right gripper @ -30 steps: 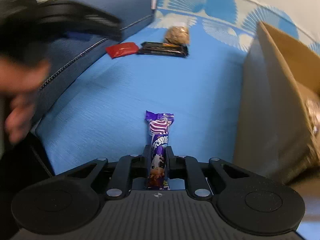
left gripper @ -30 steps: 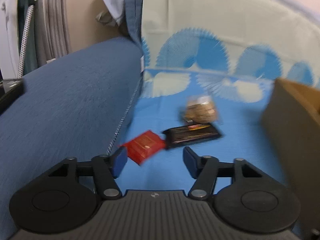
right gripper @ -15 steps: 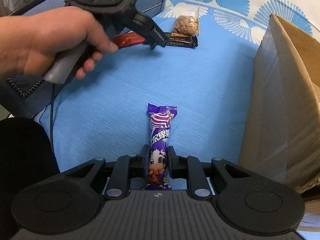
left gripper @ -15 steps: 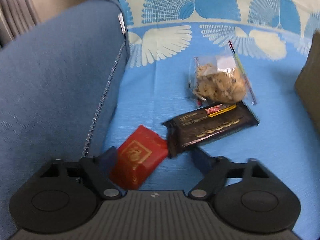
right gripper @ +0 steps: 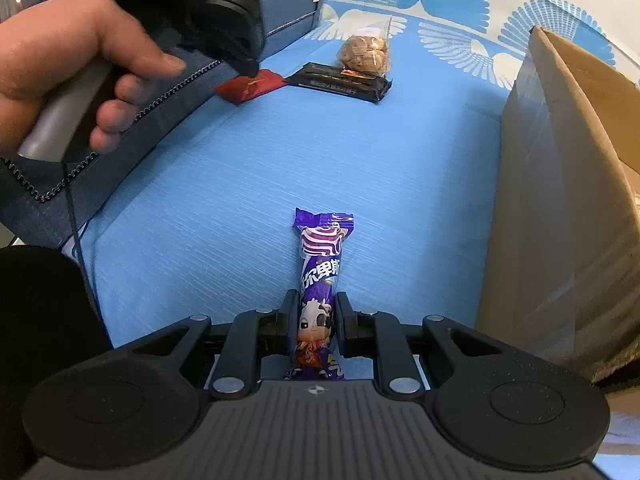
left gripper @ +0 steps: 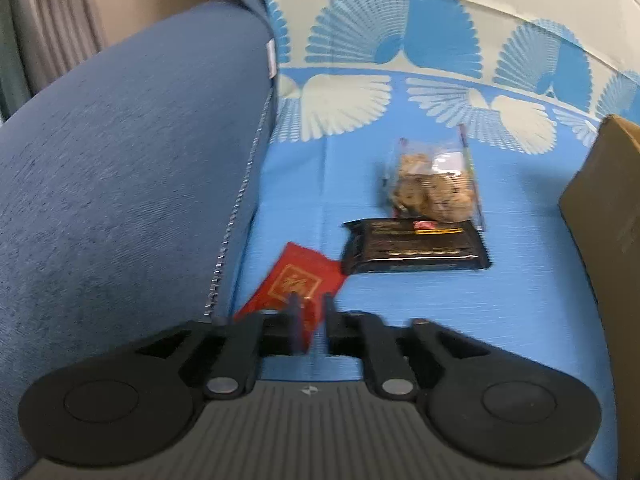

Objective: Organize snacks

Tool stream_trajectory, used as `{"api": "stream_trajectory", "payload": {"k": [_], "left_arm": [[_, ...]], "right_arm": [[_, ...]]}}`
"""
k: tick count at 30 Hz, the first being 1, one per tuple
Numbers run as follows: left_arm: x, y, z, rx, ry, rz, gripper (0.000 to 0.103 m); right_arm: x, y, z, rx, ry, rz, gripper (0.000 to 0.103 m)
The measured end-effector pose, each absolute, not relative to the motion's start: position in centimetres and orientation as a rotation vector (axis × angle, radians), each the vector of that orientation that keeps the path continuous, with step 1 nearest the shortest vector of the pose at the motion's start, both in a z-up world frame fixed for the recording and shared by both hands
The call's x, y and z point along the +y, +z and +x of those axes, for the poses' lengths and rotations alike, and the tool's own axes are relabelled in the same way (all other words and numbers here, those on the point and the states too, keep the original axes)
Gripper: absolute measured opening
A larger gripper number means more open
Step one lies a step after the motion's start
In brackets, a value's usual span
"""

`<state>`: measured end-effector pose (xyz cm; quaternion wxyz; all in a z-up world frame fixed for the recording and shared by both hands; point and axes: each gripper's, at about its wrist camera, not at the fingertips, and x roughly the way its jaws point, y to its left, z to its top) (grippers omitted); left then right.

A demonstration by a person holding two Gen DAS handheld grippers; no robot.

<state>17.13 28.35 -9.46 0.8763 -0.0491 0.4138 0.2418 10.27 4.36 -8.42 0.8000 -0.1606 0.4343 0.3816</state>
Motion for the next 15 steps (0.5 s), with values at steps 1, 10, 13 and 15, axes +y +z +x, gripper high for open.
{"api": "stream_trajectory", "payload": {"k": [1,10,13,15], "left_arm": [[28.6,-9.6,17.2,0.863,0.521,-0.095,0.043],[28.2,-12.3,21.5,0.919,0.512,-0.017,0.084],[28.6,-13.1,22.6,0.925,0.525,-0.008,0.088],[29.8,-13.0,22.8,0.929,0.513,-0.102,0.085]], "right_arm": [[4.4,-8.4,10.2,0.932,0.815,-0.343,0.019],[4.2,-8.3,10.5,0.950,0.834,-0.327,0.019],[4.3,-8.4,10.7,0.955,0.843,-0.324,0.019],[4.4,-8.4,10.8,0.960,0.849,-0.319,0.019]]}}
